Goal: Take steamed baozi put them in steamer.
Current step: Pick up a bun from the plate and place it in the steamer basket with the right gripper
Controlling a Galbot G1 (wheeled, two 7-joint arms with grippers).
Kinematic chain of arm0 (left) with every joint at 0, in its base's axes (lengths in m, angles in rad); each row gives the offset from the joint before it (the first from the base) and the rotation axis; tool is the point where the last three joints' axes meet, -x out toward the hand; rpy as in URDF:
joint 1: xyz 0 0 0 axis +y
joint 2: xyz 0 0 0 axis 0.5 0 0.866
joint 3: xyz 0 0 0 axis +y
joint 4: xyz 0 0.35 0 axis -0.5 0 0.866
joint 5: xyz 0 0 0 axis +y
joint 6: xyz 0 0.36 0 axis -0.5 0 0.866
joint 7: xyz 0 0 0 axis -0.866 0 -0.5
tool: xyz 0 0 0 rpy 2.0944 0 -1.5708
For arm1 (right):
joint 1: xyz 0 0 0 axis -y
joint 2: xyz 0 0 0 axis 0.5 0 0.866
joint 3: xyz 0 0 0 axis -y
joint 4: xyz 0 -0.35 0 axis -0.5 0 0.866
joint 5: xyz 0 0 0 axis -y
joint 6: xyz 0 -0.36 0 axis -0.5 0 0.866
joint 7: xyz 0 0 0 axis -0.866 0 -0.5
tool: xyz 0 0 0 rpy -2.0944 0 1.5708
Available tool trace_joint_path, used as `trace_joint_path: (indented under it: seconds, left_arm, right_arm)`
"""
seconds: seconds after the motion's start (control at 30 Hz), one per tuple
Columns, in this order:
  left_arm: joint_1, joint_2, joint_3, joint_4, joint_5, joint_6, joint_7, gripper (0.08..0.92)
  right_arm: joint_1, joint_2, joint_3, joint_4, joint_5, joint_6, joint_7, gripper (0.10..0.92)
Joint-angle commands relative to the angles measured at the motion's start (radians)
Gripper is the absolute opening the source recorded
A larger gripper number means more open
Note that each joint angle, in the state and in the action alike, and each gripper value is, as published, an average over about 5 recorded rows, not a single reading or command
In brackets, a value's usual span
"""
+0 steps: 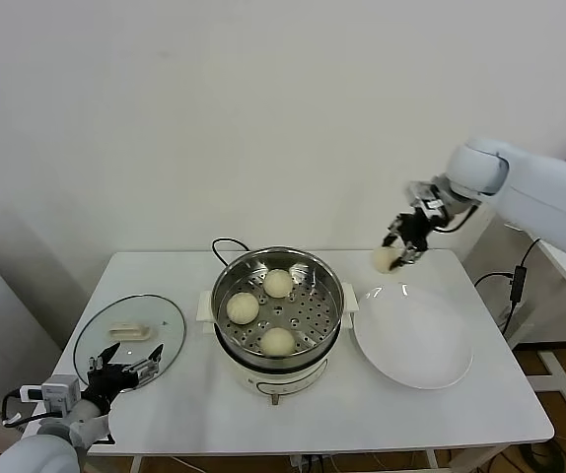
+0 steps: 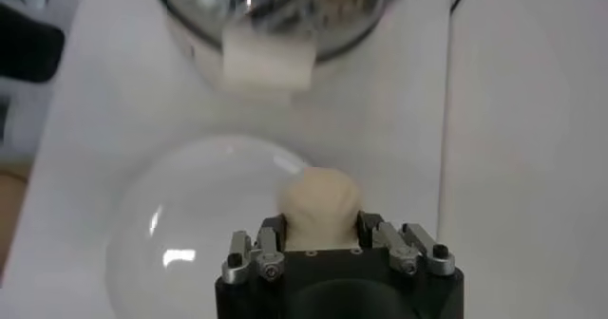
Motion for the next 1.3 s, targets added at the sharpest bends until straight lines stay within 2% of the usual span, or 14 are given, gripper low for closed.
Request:
trace_joint_path:
  seconds: [0.03,0.4,0.73,1.3]
  left_arm:
    - [-0.001,0.0,0.0,0.0,-0.001,-0.001,-0.001,0.823]
    - [-0.001,0.0,-0.004,0.0,-0.008,-0.004,-0.001,0.823]
    - [-0.001,0.001,-0.01,0.002,-0.015,-0.005,-0.001,0.823]
    - [0.0,-0.002,-0.013,0.004,-0.017,-0.006,-0.001,0.823]
  right_arm:
    - [0.171,0.12,-0.173,0.145,0.221,-0.179,0.108,0.477]
    - [0.04,0.206,-0.156,0.175,0.28,-0.292,0.265,0.475]
    - [-0.073,0.277,-0.143,0.101,0.24,-0.316,0.309,0.475]
    - [-0.146,0.286,-0.124,0.09,0.208,-0.342,0.355,0.48]
